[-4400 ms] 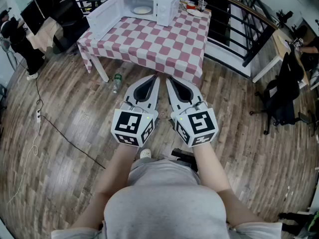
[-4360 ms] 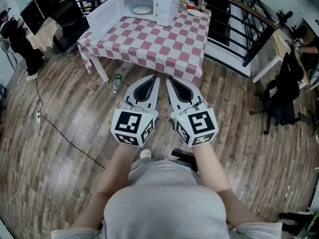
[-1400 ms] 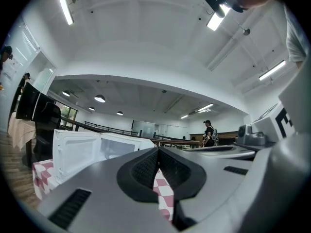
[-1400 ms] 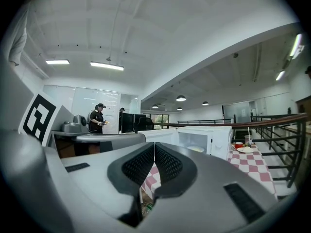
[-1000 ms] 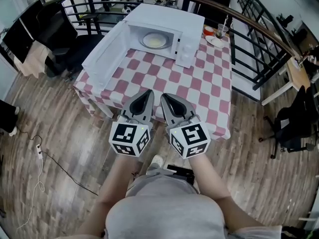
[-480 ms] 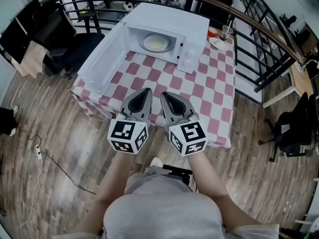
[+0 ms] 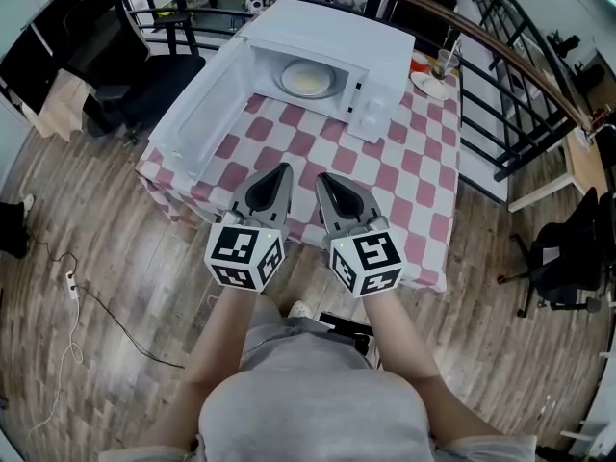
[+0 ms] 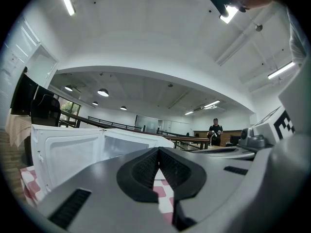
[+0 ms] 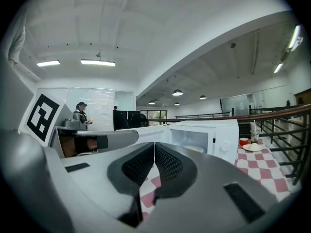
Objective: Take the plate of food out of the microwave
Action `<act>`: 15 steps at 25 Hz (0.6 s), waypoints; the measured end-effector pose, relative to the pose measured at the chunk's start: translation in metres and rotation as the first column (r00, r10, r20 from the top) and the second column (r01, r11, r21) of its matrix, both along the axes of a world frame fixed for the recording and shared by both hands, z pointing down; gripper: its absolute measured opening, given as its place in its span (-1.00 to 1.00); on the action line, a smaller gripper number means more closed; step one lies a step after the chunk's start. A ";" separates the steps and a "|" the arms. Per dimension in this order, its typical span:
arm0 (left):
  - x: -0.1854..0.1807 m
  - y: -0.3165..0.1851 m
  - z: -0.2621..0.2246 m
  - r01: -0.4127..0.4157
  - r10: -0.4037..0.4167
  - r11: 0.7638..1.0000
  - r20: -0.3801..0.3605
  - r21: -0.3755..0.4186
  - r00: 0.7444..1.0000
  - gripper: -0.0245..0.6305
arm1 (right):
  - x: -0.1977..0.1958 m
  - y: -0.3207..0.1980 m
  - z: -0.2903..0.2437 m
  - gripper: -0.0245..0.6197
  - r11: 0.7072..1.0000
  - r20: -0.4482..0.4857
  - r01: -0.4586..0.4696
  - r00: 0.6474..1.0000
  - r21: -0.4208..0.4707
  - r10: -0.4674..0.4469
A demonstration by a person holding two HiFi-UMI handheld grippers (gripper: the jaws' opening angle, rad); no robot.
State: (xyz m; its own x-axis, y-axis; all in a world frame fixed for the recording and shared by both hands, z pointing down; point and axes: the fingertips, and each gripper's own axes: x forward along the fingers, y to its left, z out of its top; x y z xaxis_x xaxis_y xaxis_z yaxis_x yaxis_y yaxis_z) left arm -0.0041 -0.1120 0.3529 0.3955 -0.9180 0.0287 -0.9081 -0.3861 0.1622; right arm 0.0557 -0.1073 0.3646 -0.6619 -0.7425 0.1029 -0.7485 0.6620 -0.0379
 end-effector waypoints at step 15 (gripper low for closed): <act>-0.022 -0.058 0.004 -0.073 0.073 0.997 0.018 -0.003 0.997 -0.92 | -0.025 -0.051 -0.001 -0.84 0.998 -0.004 -0.062 0.998 0.027 0.063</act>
State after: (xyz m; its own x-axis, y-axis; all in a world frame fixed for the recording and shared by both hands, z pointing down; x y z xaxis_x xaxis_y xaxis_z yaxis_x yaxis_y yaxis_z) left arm -0.0265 -0.1698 0.3568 0.4606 -0.8868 0.0389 -0.8804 -0.4509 0.1466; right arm 0.0309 -0.1585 0.3632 -0.6136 -0.7849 0.0859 -0.7886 0.6146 -0.0169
